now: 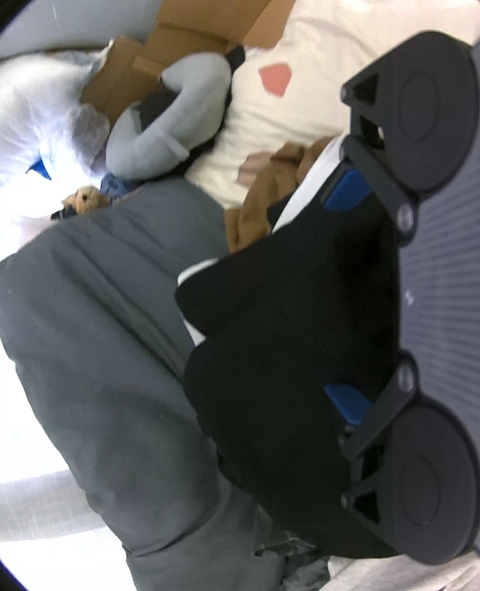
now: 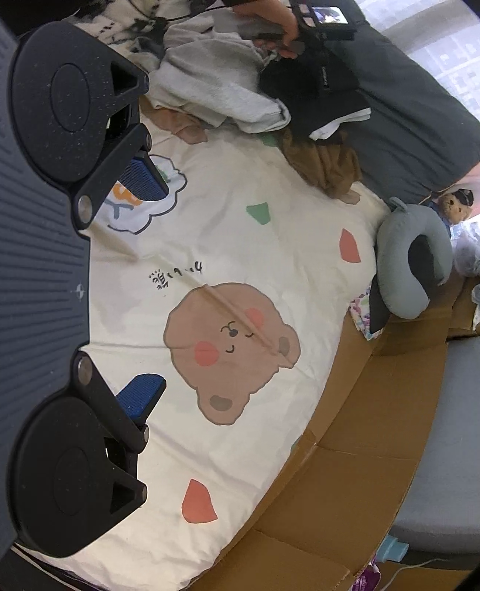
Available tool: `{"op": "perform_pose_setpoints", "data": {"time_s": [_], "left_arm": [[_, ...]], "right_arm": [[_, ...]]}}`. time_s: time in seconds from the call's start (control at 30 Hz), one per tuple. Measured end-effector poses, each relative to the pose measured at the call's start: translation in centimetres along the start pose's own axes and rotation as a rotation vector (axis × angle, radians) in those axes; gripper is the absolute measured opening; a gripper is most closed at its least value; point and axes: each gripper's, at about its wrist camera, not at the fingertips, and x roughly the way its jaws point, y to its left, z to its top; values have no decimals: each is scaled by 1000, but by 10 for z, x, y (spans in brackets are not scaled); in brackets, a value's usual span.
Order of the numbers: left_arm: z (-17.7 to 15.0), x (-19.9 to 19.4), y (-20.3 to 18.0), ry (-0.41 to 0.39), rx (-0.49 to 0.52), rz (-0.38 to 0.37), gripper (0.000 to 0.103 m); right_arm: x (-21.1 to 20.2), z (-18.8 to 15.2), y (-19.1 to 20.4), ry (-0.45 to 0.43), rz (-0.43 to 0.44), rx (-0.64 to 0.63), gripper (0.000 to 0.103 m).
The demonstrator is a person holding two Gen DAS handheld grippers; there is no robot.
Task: Fold clothes
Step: 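Close the left tool on the black garment and lift it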
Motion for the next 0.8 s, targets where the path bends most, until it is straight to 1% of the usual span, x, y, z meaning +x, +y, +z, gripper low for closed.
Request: {"op": "perform_pose_setpoints", "data": {"time_s": [0.07, 0.1, 0.13, 0.17, 0.2, 0.23, 0.3, 0.33, 0.5, 0.67, 0.8], "left_arm": [[0, 4, 5, -17, -10, 12, 95], [0, 7, 8, -24, -14, 18, 83], [0, 10, 10, -18, -12, 23, 64], [0, 13, 12, -6, -5, 41, 54], [0, 14, 16, -1, -9, 53, 30], [0, 14, 19, 4, -16, 62, 13], [2, 8, 29, 0, -67, 35, 11], [2, 4, 31, -1, -75, 22, 10], [-1, -17, 35, -18, -57, -37, 7], [-11, -52, 38, -28, -53, -119, 6], [-12, -70, 40, -26, -50, -167, 6]], "right_arm": [[0, -3, -2, 2, -2, 1, 102], [1, -4, -4, 3, 1, 10, 102], [1, -5, -6, 6, 4, 19, 102], [2, -6, -8, 11, 9, 31, 102], [3, -7, -9, 14, 15, 42, 102], [4, -7, -10, 15, 25, 50, 102], [4, -8, -9, 11, 35, 53, 102], [4, -8, -9, 7, 38, 51, 102], [4, -8, -10, 3, 47, 57, 102], [3, -9, -10, 2, 62, 62, 102], [-1, -8, -7, -4, 70, 59, 102]]}}
